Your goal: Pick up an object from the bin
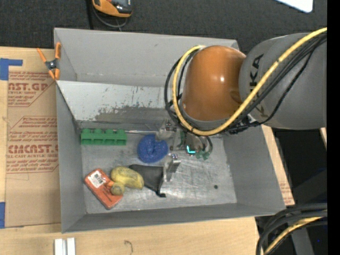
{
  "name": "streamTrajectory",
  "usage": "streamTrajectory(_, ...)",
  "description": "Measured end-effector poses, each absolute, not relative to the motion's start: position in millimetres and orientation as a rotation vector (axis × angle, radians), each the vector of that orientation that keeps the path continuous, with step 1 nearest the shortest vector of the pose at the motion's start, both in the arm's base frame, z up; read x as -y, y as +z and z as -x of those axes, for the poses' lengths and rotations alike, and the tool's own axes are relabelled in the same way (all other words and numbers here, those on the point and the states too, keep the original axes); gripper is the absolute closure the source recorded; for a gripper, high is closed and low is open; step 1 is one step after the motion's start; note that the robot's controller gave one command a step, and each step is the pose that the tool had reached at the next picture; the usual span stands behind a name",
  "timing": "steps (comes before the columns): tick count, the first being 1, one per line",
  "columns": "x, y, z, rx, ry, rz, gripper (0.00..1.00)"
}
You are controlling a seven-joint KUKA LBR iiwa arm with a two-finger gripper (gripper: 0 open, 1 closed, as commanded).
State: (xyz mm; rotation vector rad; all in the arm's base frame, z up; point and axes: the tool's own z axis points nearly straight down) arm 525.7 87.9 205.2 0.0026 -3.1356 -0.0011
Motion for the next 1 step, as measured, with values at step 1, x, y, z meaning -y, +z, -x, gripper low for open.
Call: streamTrajectory(1, -87.5, 208.5, -527.4, 3.143, -0.002, -0.001, 0.0)
